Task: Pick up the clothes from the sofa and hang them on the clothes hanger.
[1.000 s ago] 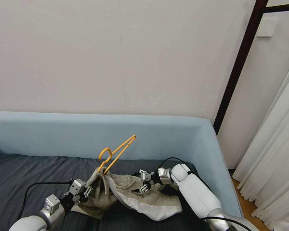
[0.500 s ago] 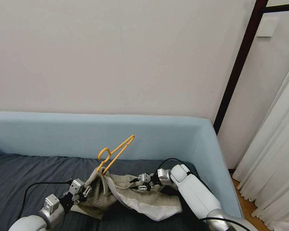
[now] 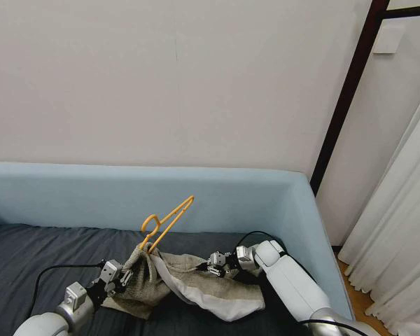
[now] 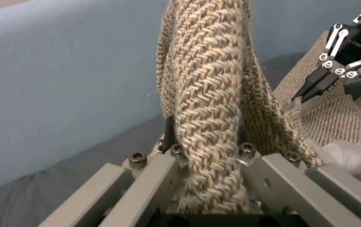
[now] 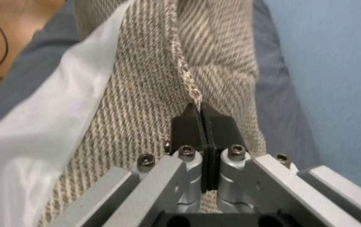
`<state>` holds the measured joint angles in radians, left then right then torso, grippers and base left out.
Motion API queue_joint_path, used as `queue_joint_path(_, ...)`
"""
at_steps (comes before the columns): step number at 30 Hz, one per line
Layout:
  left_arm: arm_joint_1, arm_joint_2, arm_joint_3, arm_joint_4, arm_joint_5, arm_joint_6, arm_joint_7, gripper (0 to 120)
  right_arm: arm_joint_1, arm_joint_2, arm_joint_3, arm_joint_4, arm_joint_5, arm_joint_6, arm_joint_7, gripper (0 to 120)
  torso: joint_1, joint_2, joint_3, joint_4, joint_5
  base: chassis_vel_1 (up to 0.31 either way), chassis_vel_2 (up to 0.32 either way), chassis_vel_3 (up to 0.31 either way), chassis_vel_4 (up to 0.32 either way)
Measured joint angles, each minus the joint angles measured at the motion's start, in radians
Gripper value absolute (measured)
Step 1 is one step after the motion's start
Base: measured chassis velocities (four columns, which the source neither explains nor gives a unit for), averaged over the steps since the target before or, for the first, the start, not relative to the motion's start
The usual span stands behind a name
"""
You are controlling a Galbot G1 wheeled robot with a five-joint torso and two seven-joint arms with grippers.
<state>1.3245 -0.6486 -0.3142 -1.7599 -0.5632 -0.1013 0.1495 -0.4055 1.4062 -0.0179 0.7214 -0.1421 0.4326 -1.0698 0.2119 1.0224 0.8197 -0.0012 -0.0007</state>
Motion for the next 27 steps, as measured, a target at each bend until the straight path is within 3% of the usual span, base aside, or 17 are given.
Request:
queue_joint_path(8,-0.009,-0.029,-0.014,0.0,-0.095,-0.115,0.053,4,-0.003,-0.102,-0.01,0.209,0.208,-0.145,0.05,0,0.0,0.0,0.0,0.0001,0.0001,0.0,0.0,0.0,0.0)
queue_joint_path(12,-0.024,-0.045,-0.016,0.011,-0.134,-0.204,0.125,4,0.012,-0.172,-0.014,0.3,0.241,-0.222,0.168,0,0.0,0.0,0.0,-0.0001,0.0,0.0,0.0,0.0,0.0)
queue_joint_path(15,-0.042,-0.057,-0.016,0.048,-0.14,-0.299,0.25,4,0.025,-0.237,-0.012,0.371,0.28,-0.278,0.277,0,0.0,0.0,0.0,-0.0004,0.0,0.0,0.0,0.0,0.0)
queue_joint_path(20,-0.054,-0.056,-0.014,0.09,-0.102,-0.313,0.313,4,0.017,-0.292,-0.001,0.461,0.331,-0.337,0.382,0,0.0,0.0,0.0,-0.0001,0.0,0.0,0.0,0.0,0.0)
queue_joint_path(27,-0.087,-0.045,0.006,0.151,-0.006,-0.274,0.311,4,0.007,-0.342,0.014,0.568,0.394,-0.373,0.514,0,0.0,0.0,0.0,0.0001,-0.0002,0.0,0.0,0.0,0.0)
